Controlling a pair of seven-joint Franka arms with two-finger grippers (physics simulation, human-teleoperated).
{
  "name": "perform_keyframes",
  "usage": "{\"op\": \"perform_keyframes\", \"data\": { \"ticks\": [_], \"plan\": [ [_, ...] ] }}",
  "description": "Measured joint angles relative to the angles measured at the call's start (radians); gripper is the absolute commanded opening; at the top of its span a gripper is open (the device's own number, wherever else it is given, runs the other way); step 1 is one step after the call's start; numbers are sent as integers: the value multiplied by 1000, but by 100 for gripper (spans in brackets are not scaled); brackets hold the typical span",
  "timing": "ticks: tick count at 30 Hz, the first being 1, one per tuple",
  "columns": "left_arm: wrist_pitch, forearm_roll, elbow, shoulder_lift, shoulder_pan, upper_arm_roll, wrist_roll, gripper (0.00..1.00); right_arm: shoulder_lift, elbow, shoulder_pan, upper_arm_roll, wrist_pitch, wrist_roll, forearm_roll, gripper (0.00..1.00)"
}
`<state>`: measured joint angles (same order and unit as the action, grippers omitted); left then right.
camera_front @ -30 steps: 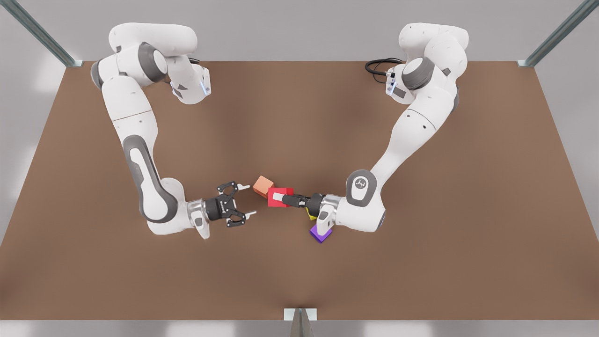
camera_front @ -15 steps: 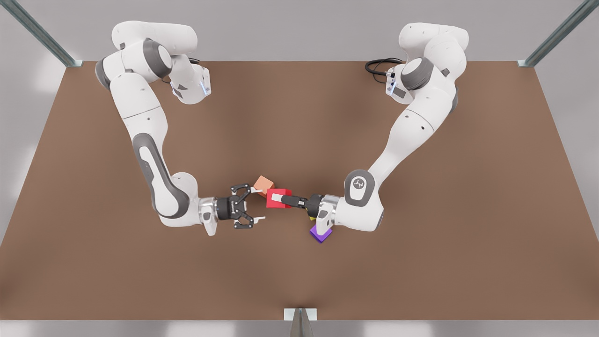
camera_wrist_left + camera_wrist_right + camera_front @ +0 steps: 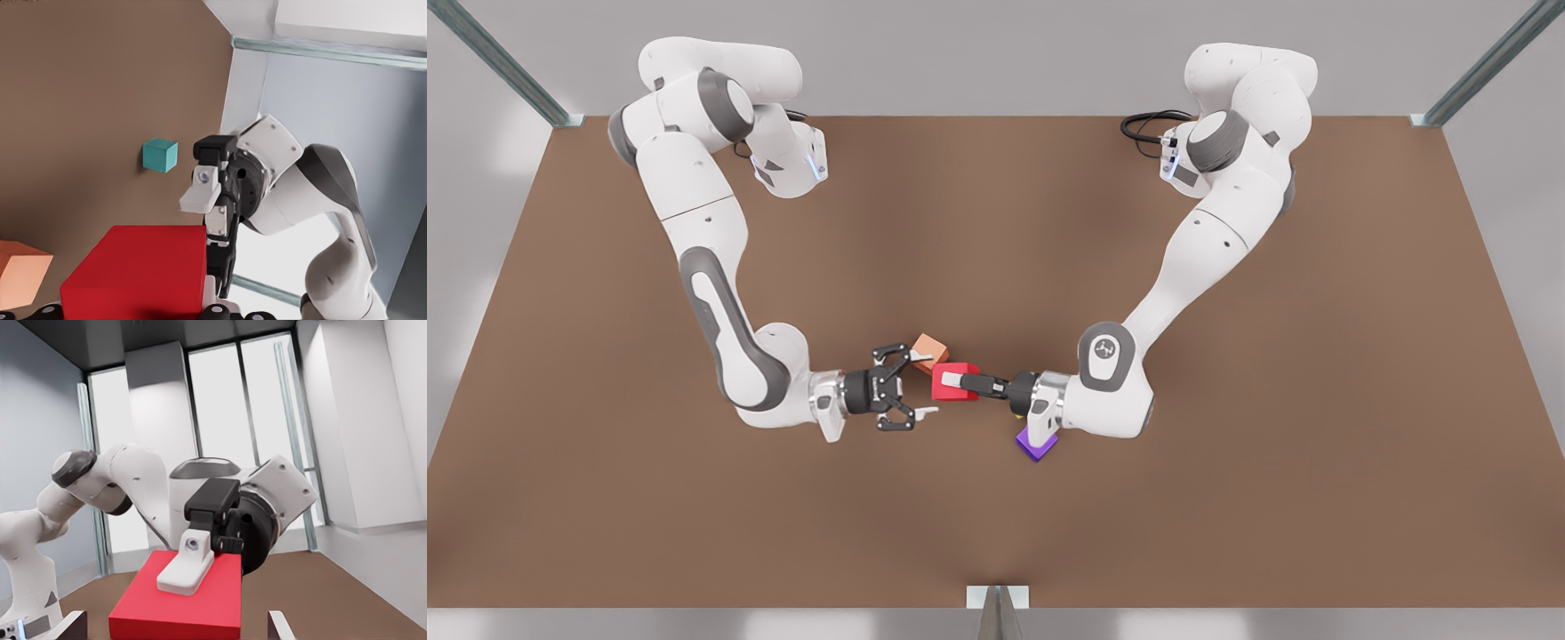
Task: Pick up red wooden cube and pass to hand red wooden cube and place in blue wooden cube
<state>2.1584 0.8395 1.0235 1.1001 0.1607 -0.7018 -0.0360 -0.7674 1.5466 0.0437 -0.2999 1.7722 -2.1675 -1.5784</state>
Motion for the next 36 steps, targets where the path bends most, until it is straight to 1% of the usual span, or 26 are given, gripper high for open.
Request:
{"op": "perform_keyframes", "data": {
  "ticks": [17,18,19,20,21,22,23,31,34,36],
  "plan": [
    [48,-1,0,0,28,-1,-23,63,-19,0,47,3,22,-43,-40,99],
    [48,-1,0,0,28,-1,-24,66,-20,0,49,3,23,-45,-41,99],
    [49,1,0,-1,28,-2,-25,78,-23,0,52,3,25,-46,-42,99],
    [48,5,0,-2,28,-2,-29,97,-25,0,55,3,27,-47,-46,95],
    [48,9,0,-2,28,-1,-33,100,-26,0,57,3,29,-48,-49,83],
    [48,13,0,-2,28,-1,-37,100,-26,0,58,3,30,-49,-51,62],
    [48,14,0,-1,28,-1,-40,100,-27,0,59,4,31,-50,-52,59],
    [47,8,0,-4,19,0,-52,100,-27,-1,56,9,34,-52,-54,58],
    [37,1,19,-15,-22,-1,-56,100,-27,-2,56,10,35,-51,-53,58],
    [2,-36,39,-40,-90,-1,-57,100,-26,-2,55,13,36,-51,-51,58]
  ]
}}
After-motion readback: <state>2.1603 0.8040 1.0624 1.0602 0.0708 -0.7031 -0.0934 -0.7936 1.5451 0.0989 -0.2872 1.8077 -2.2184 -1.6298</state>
